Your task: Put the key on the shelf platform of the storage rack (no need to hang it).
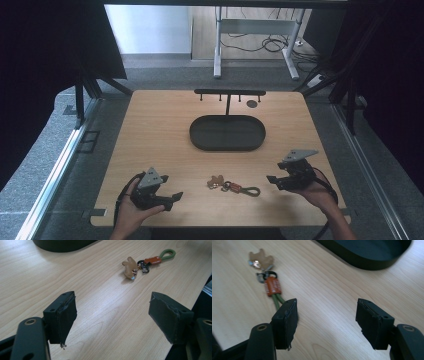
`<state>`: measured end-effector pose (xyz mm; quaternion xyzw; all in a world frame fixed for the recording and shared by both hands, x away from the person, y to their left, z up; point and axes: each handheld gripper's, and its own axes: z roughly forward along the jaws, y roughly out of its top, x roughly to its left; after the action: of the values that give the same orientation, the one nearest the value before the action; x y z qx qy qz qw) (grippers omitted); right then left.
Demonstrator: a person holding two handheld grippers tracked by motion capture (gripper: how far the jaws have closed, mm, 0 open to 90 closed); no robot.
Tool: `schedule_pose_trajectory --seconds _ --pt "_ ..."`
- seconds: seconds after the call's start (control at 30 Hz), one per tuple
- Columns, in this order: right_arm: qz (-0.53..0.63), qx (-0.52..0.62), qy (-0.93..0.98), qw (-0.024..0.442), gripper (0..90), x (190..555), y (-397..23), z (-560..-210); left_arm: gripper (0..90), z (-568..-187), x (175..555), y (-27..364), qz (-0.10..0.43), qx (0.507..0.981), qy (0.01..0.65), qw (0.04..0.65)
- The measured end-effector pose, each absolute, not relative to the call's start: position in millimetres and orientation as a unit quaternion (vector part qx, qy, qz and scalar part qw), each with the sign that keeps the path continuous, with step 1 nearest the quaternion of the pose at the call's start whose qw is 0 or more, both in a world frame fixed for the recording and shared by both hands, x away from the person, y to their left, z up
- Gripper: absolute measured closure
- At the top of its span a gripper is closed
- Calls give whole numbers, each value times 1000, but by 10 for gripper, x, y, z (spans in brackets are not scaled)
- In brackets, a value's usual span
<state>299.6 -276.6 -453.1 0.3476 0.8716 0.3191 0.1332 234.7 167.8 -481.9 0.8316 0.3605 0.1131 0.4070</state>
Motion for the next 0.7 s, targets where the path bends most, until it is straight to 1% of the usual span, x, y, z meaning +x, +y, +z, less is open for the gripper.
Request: schedule_pose_trajectory --seconds 0.2,0.23,0.53,0.7 --pt "295 320 893 116 358 3057 -2600 -4459 226 -4826 2348 1700 110 830 361 409" --pt "286 313 900 106 367 3076 -2540 -4440 226 -4822 2349 1708 112 830 360 411" --pt "268 293 913 94 375 3123 -2368 -4412 226 -4784 2328 1737 114 826 360 418" --pt "255 273 924 80 383 3141 -2254 -4407 226 -4789 2329 1717 113 827 361 417"
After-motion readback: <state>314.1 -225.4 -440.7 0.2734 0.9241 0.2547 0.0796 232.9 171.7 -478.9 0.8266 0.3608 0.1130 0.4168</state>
